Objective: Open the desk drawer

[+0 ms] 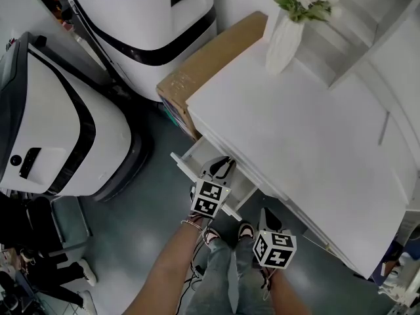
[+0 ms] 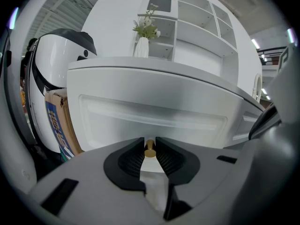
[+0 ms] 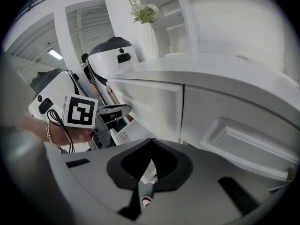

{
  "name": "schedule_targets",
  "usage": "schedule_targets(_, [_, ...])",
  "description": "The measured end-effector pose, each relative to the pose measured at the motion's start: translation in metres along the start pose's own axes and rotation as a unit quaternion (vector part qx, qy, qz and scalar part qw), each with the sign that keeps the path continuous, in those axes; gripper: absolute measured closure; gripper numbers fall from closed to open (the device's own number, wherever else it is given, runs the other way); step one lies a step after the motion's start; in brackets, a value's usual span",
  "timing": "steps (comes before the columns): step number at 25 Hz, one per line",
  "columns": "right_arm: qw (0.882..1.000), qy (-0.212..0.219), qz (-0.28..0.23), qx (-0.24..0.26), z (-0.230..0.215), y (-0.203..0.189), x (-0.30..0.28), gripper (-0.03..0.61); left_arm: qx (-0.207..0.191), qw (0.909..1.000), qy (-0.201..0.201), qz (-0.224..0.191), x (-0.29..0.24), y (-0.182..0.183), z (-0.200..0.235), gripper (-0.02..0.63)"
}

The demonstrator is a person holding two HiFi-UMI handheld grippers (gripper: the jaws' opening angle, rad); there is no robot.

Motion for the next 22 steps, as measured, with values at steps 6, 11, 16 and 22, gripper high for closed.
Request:
schedule_targets(6, [1.0,-0.006,-0.003,-0.001,-0.002,-0.001,0.004,0.572,-0.002,1.0,-0.006,0.0,0.0,0.0,0.0,0.528])
schedule_targets(11, [1.0,-0.01,-0.005,-0.004,-0.002,-0.003,0.008,0.572,-0.008,0.9999,-0.008,0.0,0.003,-0.003,0.0,0.528])
schedule_targets(16, [1.0,-0.013,-0.005,-0.003,0.0,-0.007,0.013,0.572,-0.017,0.9998,-0.01,0.002,0.012,-0.007,-0.001,0.528])
schedule_targets(22, [1.0,-0.014,-0.006,0.002,0.002,-0.014,0.022,0.572,-0.019,0.9998,-0.005,0.005,0.021,-0.013,-0.001,0.528])
Point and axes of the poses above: the fingertips, and each gripper's own axes: x backward along the fingers, z to its left, y out of its top, the point moved 2 cm from there along x, backward along the fingers, and after that the axes turned 5 degrees about -x, right-handed, at the moved point
